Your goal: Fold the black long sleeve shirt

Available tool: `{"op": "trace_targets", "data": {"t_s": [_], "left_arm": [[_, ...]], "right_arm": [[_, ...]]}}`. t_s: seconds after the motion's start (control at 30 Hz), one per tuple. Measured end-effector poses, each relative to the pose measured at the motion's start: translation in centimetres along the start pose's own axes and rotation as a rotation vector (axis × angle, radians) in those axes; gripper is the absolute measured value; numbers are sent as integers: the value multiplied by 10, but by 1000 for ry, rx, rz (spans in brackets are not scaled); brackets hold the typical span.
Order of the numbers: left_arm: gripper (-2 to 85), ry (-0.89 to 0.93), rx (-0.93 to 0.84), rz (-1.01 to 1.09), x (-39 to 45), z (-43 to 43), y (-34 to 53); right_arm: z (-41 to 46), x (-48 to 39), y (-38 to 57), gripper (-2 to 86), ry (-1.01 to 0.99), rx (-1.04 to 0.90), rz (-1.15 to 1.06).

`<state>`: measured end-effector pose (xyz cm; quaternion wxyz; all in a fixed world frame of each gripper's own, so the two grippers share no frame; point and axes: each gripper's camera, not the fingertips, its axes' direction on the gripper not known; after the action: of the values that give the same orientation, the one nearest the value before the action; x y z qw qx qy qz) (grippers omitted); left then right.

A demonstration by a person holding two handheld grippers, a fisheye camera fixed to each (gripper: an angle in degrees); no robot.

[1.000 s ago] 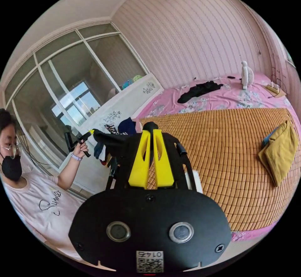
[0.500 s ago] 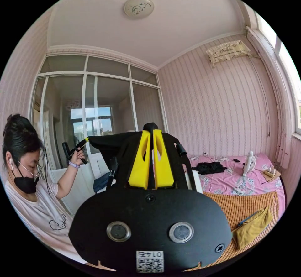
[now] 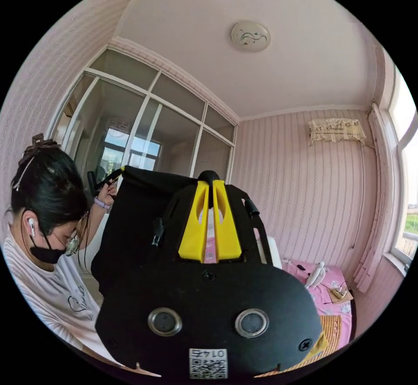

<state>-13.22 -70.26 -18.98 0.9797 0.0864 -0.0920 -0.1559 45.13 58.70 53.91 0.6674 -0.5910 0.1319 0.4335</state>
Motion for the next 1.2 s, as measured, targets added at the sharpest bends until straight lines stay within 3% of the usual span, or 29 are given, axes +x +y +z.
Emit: {"op": "trace_targets", "data": {"t_s": [0.13,0.27,0.33,0.4,0.47,0.53,0.67,0.93,1.07,1.2], "left_arm": [[-10,-96,-245,-15,-18,67,49],[-10,-207,-583,-22,-37,159,155],[-10,-229,-663,-65,-44,194,193],[-10,-266,-659,-87,-48,231,204],[-10,-271,-526,-87,-47,245,183],[-10,-260,-385,-84,-42,250,162],[-10,-174,-354,-51,-34,260,180],[-10,-131,-909,-107,-51,237,438],[-10,-157,-1219,-229,-54,183,607],[-10,-173,-1550,-366,-50,129,745]], "right_arm": [[90,53,47,4,77,-388,126],[189,135,136,4,125,-730,350],[209,163,146,4,166,-703,415],[208,181,122,5,180,-547,445],[189,181,75,5,197,-264,364],[182,171,59,5,227,-164,249],[193,169,110,5,251,-295,185],[222,185,410,5,274,-806,421],[219,174,571,6,240,-1016,660],[198,158,670,6,223,-1181,846]]}}
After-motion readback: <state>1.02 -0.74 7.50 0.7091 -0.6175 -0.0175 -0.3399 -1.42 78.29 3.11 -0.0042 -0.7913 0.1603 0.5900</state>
